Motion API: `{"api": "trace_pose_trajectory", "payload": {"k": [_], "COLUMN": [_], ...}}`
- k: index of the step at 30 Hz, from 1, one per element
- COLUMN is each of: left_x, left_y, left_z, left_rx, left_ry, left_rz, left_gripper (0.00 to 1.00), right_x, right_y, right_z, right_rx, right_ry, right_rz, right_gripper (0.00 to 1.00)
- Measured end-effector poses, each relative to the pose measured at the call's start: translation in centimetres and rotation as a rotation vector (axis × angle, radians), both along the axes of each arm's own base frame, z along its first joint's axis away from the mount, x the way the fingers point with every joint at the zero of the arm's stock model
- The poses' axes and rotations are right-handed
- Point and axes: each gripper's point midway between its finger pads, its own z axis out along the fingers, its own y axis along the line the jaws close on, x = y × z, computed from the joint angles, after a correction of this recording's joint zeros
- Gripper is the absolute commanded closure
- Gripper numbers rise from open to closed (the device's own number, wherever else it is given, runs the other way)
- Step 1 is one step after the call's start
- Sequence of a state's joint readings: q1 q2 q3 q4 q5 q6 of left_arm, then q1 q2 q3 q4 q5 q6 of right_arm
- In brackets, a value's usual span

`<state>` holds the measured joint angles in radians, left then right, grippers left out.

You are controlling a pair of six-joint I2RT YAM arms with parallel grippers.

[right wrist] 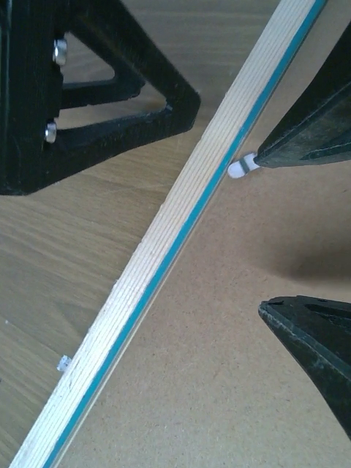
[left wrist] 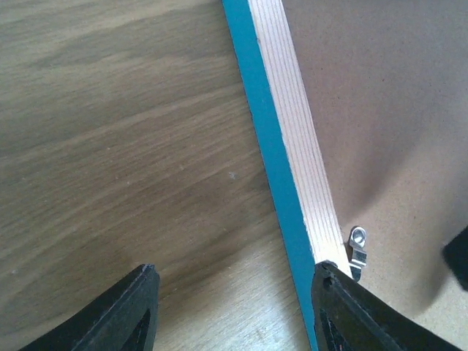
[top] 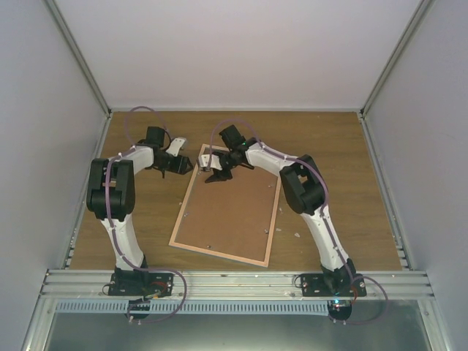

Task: Put the photo into the frame
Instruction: Install the photo frame at the center of the board.

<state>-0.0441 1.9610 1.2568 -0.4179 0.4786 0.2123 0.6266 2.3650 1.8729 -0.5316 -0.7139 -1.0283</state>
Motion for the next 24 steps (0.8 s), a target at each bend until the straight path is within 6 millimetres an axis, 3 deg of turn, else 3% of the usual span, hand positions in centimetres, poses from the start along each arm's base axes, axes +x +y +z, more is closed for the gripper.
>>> {"api": "trace_pose_trajectory", "payload": {"k": [4,9,13,24], "left_x": [-0.4,-0.7,-0.8,-0.7], "left_y": [-0.2,-0.3,-0.3,-0.3], "left_z": [-0.3,-0.6,-0.8,-0.8], "left_rx": [-0.009,-0.016,-0.016,-0.02], "left_ry": [0.011,0.02,0.022,0.016], "left_rz": [-0.005,-0.008,-0.008,-0.008], "left_gripper": [0.42,0.42,0.42,0.43], "right_x": [-0.1,1.0,1.7,6.2], "right_y": [0.6,1.6,2.0,2.2], "right_z": [-0.8,-0.4,0.0,0.3], "right_rx": [-0.007,0.012,0.027,0.045], "right_ry": [0.006,0.026,0.079,0.022], "right_rz": [0.012,-0.023,-0.099,-0.334], "right_gripper": [0.51,0.59,0.6,0.59]}}
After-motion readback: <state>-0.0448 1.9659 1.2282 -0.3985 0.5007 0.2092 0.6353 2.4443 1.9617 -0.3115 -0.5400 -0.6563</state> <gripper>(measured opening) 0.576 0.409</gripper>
